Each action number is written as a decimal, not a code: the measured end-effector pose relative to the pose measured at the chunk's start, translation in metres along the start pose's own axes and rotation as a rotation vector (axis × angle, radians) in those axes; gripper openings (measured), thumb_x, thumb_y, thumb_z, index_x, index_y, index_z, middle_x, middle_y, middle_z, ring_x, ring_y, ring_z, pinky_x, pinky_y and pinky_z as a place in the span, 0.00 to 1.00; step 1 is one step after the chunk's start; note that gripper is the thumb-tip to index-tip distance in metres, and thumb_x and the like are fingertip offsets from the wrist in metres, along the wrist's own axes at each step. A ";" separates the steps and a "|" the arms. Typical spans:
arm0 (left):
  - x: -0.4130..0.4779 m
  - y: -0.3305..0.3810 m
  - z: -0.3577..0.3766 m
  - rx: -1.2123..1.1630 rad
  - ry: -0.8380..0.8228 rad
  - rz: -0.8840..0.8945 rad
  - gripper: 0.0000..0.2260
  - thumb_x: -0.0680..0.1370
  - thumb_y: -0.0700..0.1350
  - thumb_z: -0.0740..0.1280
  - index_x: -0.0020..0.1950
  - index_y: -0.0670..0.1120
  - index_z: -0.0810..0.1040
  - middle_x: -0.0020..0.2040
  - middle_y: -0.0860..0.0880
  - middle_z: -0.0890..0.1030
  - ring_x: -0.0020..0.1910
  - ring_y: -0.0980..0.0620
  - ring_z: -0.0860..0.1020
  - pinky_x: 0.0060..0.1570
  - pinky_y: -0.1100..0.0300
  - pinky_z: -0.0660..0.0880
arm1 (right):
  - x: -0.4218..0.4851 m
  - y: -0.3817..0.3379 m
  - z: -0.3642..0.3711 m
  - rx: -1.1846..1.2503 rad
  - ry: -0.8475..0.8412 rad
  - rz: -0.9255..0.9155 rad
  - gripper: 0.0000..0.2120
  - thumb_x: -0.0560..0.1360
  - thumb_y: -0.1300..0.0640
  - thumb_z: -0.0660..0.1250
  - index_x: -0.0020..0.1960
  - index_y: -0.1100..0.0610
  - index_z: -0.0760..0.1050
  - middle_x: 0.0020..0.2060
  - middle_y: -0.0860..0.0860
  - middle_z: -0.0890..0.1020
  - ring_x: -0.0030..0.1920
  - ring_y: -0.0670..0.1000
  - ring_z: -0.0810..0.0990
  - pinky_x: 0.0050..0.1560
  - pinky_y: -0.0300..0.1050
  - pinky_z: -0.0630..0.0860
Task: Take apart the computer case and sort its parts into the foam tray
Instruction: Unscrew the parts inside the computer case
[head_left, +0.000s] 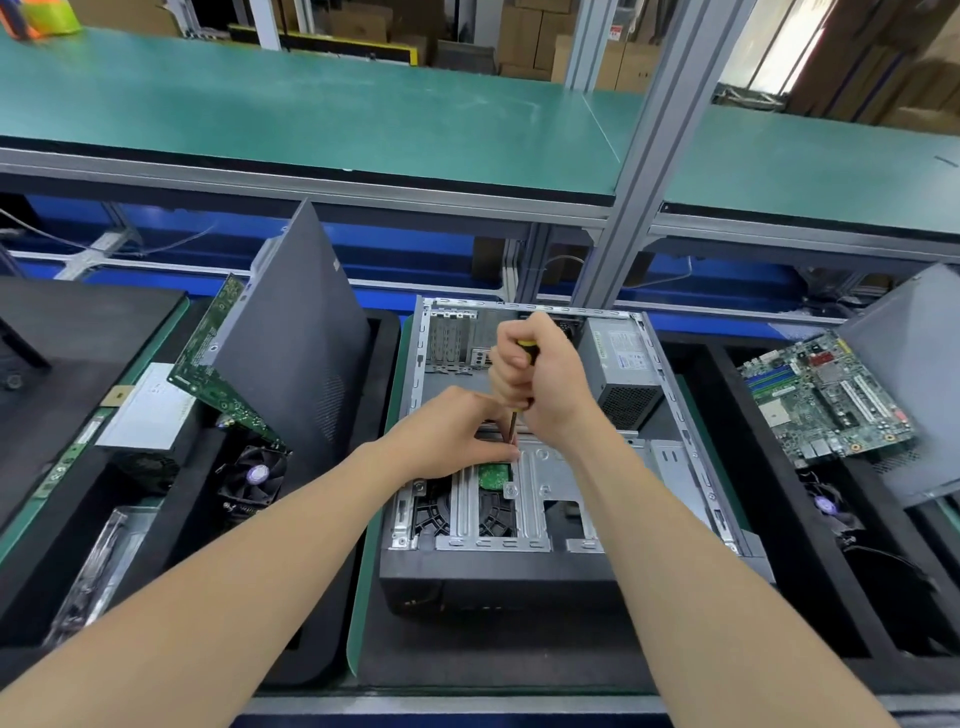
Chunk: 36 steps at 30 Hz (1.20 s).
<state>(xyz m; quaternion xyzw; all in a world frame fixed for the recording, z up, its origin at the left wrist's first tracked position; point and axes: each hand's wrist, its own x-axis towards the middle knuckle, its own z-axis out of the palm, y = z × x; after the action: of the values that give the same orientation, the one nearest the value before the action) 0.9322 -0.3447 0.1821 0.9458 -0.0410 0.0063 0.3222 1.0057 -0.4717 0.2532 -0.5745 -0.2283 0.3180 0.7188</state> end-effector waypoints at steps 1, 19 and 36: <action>0.001 0.000 0.000 0.006 0.003 0.003 0.12 0.74 0.64 0.69 0.48 0.58 0.81 0.38 0.57 0.80 0.37 0.56 0.78 0.40 0.52 0.78 | 0.001 -0.001 -0.004 0.020 -0.061 0.019 0.16 0.75 0.56 0.55 0.29 0.52 0.59 0.24 0.49 0.56 0.26 0.50 0.50 0.26 0.42 0.49; -0.003 0.005 -0.004 -0.007 0.023 0.031 0.09 0.75 0.62 0.71 0.39 0.60 0.77 0.41 0.62 0.81 0.42 0.64 0.78 0.40 0.60 0.75 | -0.009 0.004 0.010 -0.193 0.317 -0.161 0.13 0.79 0.57 0.64 0.37 0.58 0.80 0.32 0.55 0.81 0.34 0.52 0.80 0.38 0.49 0.79; -0.003 0.004 -0.003 -0.033 0.007 0.065 0.02 0.75 0.59 0.69 0.45 0.67 0.77 0.41 0.68 0.81 0.43 0.65 0.79 0.38 0.69 0.71 | -0.007 0.011 0.028 -0.167 0.360 -0.186 0.20 0.75 0.54 0.62 0.27 0.52 0.59 0.25 0.50 0.59 0.28 0.50 0.56 0.29 0.41 0.55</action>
<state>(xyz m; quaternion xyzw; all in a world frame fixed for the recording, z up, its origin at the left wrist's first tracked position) 0.9291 -0.3462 0.1870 0.9384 -0.0708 0.0192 0.3377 0.9791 -0.4560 0.2497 -0.6561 -0.1741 0.1226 0.7241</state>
